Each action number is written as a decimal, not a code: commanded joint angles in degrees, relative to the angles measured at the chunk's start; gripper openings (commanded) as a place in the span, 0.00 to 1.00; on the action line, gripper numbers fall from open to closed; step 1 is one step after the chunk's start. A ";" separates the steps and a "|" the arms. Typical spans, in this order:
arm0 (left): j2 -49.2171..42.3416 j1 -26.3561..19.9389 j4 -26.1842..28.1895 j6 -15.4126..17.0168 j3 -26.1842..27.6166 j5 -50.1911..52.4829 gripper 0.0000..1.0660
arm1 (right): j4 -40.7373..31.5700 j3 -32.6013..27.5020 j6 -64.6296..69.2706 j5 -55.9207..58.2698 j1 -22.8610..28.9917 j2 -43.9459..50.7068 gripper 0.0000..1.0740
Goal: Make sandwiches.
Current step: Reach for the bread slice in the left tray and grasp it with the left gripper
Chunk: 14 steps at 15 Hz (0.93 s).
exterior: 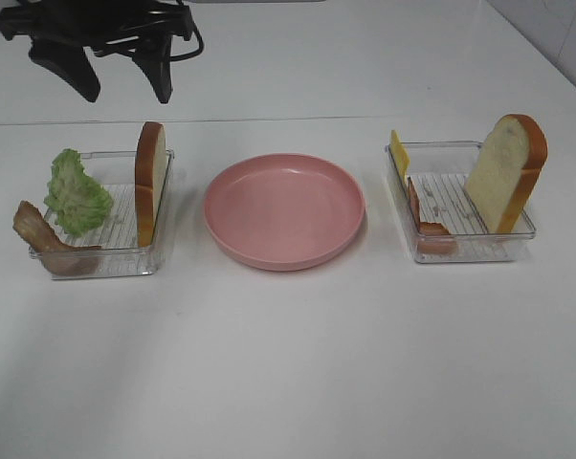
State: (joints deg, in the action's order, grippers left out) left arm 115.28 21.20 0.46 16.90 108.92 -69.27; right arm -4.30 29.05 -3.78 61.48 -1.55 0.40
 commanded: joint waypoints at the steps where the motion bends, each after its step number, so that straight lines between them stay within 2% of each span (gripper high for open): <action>1: 3.27 0.40 -0.11 1.32 1.95 -4.53 0.67 | -0.11 -0.11 -0.34 -0.63 -0.40 0.74 0.70; 7: 7.16 0.40 -2.01 1.32 2.01 -4.47 0.67 | -0.17 -0.11 -0.34 -0.63 -0.40 0.74 0.70; 10: 9.91 0.40 -4.87 1.38 2.01 -1.89 0.67 | -0.23 -0.11 -0.34 -0.63 -0.40 0.74 0.70; 12: 11.12 0.40 -4.87 1.49 2.01 0.11 0.66 | -0.29 -0.11 -0.34 -0.63 -0.40 0.74 0.70; 14: 12.15 0.40 -4.81 1.49 2.01 0.57 0.61 | -0.29 -0.11 -0.34 -0.63 -0.40 0.74 0.70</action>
State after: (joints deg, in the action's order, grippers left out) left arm 127.14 21.37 -4.01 17.93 110.87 -68.87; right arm -4.53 29.05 -3.78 61.48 -1.55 0.40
